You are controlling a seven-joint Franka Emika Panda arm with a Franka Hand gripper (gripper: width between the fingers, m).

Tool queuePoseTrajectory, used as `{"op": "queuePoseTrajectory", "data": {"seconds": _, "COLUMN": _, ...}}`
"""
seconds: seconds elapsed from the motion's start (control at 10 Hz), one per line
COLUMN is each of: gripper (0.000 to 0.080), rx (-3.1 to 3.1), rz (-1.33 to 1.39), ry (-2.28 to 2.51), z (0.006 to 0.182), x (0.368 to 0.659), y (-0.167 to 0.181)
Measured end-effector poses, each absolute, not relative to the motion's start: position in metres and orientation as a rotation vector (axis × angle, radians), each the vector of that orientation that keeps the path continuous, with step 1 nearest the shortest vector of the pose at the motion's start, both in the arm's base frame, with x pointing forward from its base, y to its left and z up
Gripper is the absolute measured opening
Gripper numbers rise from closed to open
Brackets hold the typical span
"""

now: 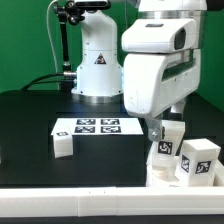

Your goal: Assemble stool

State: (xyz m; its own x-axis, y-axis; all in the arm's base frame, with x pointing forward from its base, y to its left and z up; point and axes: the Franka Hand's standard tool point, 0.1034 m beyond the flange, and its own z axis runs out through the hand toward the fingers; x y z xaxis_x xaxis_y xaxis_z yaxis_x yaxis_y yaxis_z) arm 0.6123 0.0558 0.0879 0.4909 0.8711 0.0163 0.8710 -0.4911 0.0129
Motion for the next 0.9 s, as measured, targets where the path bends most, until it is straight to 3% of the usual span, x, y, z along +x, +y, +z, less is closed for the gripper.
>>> {"op": "queuePoseTrajectory", "data": {"seconds": 0.2, "gripper": 0.0648, "rx": 2.617, "rz": 0.018, "ry": 1.706, "z": 0.0878, "x": 0.6126, "y": 0.0509}}
{"op": "queuePoseTrajectory", "data": {"seconds": 0.3, "gripper": 0.051, "rx": 2.628, "rz": 0.017, "ry": 1.689, "z": 0.0876, "x": 0.6125, "y": 0.0508}}
{"op": "queuePoseTrajectory", "data": {"seconds": 0.4, "gripper": 0.051, "rx": 2.629, "rz": 0.017, "ry": 1.687, "z": 0.0876, "x": 0.6126, "y": 0.0502}}
{"op": "queuePoseTrajectory", "data": {"seconds": 0.5, "gripper": 0.0372, "rx": 2.63, "rz": 0.017, "ry": 1.686, "z": 0.0876, "x": 0.6126, "y": 0.0495}}
{"op": "queuePoseTrajectory", "data": {"seconds": 0.9, "gripper": 0.034, "rx": 2.684, "rz": 0.019, "ry": 1.601, "z": 0.0876, "x": 0.6127, "y": 0.0484}}
